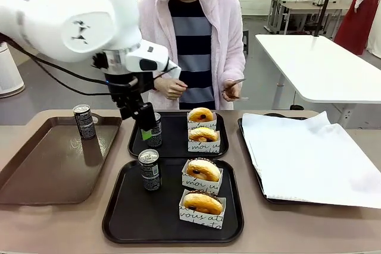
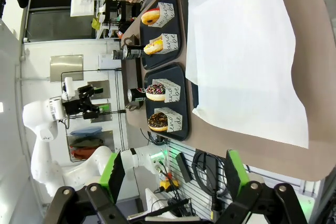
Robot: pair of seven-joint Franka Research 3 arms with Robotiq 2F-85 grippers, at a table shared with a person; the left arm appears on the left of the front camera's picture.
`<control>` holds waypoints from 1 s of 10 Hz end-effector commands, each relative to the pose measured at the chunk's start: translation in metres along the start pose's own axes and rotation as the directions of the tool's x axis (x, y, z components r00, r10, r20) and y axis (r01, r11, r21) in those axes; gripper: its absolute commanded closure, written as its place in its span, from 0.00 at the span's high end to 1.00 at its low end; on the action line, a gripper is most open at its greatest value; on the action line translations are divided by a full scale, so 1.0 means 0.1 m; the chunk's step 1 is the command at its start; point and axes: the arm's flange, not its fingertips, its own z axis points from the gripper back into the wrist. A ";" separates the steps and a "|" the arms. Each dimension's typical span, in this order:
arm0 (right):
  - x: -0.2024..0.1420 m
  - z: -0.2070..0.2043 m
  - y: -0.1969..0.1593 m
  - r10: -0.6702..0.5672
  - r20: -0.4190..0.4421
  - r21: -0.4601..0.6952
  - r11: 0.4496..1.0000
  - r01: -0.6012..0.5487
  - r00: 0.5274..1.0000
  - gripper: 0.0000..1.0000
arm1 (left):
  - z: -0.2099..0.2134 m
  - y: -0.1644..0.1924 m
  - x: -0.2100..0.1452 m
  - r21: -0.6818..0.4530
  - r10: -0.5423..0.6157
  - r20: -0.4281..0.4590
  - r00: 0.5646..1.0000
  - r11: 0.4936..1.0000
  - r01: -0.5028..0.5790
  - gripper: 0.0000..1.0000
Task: Set up donuts and drinks on trays.
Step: Pick up one Pepsi coke from the Handle tray and place it on the Flat Tray without a Pepsi coke.
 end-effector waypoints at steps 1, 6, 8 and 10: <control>0.00 0.00 0.00 0.017 0.008 0.023 1.000 -0.018 1.000 1.00 | 0.04 -0.03 -0.28 -0.026 0.048 0.036 0.998 0.999 -0.047 1.00; 0.00 0.00 0.00 0.017 0.008 0.023 1.000 -0.018 1.000 1.00 | 0.11 0.02 -0.21 -0.006 0.038 0.026 0.999 0.999 -0.038 1.00; 0.00 0.00 0.00 0.017 0.008 0.023 1.000 -0.018 1.000 1.00 | -0.02 0.38 -0.49 -0.043 0.144 -0.039 0.989 0.988 -0.146 1.00; 0.00 0.00 0.00 0.017 0.008 0.023 1.000 -0.018 1.000 1.00 | -0.24 0.93 -1.25 -0.110 0.314 -0.107 0.943 0.939 -0.325 1.00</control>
